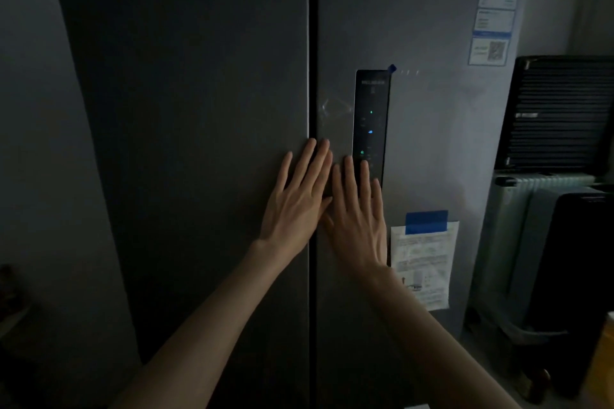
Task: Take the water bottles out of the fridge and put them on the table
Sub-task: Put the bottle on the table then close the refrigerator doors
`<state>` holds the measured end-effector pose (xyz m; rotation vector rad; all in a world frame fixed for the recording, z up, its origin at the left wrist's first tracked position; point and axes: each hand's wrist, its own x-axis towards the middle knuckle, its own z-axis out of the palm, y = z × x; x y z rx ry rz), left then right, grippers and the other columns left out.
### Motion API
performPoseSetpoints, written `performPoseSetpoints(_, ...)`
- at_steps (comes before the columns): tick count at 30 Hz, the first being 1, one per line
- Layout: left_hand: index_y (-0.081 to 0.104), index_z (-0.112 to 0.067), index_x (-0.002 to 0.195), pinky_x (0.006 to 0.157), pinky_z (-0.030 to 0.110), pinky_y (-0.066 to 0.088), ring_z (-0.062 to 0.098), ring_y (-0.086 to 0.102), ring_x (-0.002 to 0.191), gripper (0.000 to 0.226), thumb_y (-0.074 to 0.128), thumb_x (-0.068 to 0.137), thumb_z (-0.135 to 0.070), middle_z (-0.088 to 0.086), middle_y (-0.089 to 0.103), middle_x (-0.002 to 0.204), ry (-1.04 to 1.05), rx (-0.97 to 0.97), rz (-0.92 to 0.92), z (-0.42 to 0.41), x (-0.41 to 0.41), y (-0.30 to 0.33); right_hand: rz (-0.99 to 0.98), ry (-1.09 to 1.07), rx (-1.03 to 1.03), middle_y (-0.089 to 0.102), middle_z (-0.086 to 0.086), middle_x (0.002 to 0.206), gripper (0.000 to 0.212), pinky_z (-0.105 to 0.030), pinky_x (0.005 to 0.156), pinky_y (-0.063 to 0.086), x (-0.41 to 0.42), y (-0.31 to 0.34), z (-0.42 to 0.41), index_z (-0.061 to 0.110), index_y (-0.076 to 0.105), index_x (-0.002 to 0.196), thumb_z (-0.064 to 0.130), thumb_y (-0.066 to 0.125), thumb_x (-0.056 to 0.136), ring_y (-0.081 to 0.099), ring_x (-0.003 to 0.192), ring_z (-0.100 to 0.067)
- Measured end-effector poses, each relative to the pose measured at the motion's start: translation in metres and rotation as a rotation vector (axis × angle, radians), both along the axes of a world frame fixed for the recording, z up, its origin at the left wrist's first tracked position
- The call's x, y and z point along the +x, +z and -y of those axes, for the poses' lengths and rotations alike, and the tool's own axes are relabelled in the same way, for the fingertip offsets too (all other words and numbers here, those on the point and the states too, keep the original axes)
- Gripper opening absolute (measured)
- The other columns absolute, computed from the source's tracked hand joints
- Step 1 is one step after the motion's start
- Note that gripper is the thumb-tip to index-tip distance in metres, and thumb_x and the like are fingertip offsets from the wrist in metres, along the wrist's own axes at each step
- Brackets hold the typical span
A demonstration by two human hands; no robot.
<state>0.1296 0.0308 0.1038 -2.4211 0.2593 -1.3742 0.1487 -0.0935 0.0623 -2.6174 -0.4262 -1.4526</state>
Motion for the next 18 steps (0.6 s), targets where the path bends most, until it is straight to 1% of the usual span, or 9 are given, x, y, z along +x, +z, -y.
performPoseSetpoints(3, 0.0, -0.009, 0.156, 0.123, 0.049, 0.002, 0.028, -0.009, 0.152, 0.074, 0.034, 0.102, -0.045, 0.011, -0.007, 0.165, -0.011, -0.008, -0.025, 0.001, -0.002, 0.002, -0.011, 0.007, 0.021, 0.001, -0.013, 0.165, 0.089, -0.046, 0.122, 0.001, -0.004, 0.002, -0.002, 0.011, 0.006, 0.158, 0.042, 0.059, 0.093, 0.0, 0.153, -0.032)
performPoseSetpoints(6, 0.006, -0.01, 0.156, 0.123, 0.048, 0.003, 0.028, -0.005, 0.152, 0.075, 0.042, 0.099, -0.044, 0.009, -0.002, 0.165, -0.057, -0.015, -0.063, -0.001, -0.009, 0.007, 0.012, 0.014, 0.04, 0.004, -0.013, 0.165, 0.09, -0.047, 0.123, 0.006, -0.01, 0.001, 0.001, 0.011, 0.009, 0.157, 0.04, 0.063, 0.092, 0.002, 0.153, -0.032)
performPoseSetpoints(9, 0.007, -0.011, 0.155, 0.122, 0.044, 0.0, 0.025, -0.003, 0.152, 0.074, 0.045, 0.099, -0.043, 0.008, 0.001, 0.165, -0.144, -0.079, -0.086, -0.004, -0.017, 0.013, 0.0, 0.04, 0.05, 0.003, -0.013, 0.166, 0.088, -0.047, 0.124, 0.01, -0.015, 0.003, 0.004, 0.01, 0.008, 0.157, 0.044, 0.059, 0.095, 0.0, 0.153, -0.031)
performPoseSetpoints(12, 0.004, -0.012, 0.156, 0.123, 0.041, -0.001, 0.022, -0.007, 0.152, 0.076, 0.046, 0.099, -0.039, 0.006, -0.004, 0.165, -0.252, -0.181, -0.108, -0.004, -0.027, 0.014, 0.009, 0.082, 0.06, -0.002, -0.013, 0.166, 0.085, -0.045, 0.124, 0.004, -0.022, 0.007, 0.004, 0.009, 0.006, 0.157, 0.045, 0.053, 0.097, -0.004, 0.153, -0.03)
performPoseSetpoints(15, 0.008, -0.013, 0.157, 0.124, 0.038, 0.003, 0.018, -0.005, 0.153, 0.074, 0.046, 0.098, -0.038, 0.004, -0.001, 0.166, -0.371, -0.334, -0.136, -0.006, -0.043, 0.016, -0.002, 0.138, 0.073, -0.002, -0.012, 0.166, 0.08, -0.043, 0.124, 0.002, -0.034, 0.014, 0.01, 0.011, 0.008, 0.158, 0.046, 0.049, 0.099, -0.005, 0.153, -0.029)
performPoseSetpoints(17, 0.013, -0.016, 0.157, 0.124, 0.037, 0.009, 0.013, 0.001, 0.153, 0.073, 0.045, 0.098, -0.043, 0.0, 0.005, 0.166, -0.503, -0.505, -0.173, -0.007, -0.057, 0.02, -0.011, 0.23, 0.125, 0.006, -0.011, 0.166, 0.075, -0.042, 0.124, 0.006, -0.047, 0.022, 0.01, 0.013, 0.015, 0.157, 0.044, 0.051, 0.098, 0.001, 0.153, -0.027)
performPoseSetpoints(18, 0.016, -0.018, 0.157, 0.124, 0.037, 0.014, 0.011, 0.006, 0.152, 0.071, 0.047, 0.098, -0.044, -0.002, 0.01, 0.165, -0.575, -0.598, -0.186, -0.007, -0.067, 0.022, -0.001, 0.291, 0.166, 0.013, -0.01, 0.165, 0.071, -0.043, 0.124, 0.013, -0.054, 0.025, 0.01, 0.014, 0.022, 0.155, 0.042, 0.054, 0.097, 0.009, 0.153, -0.026)
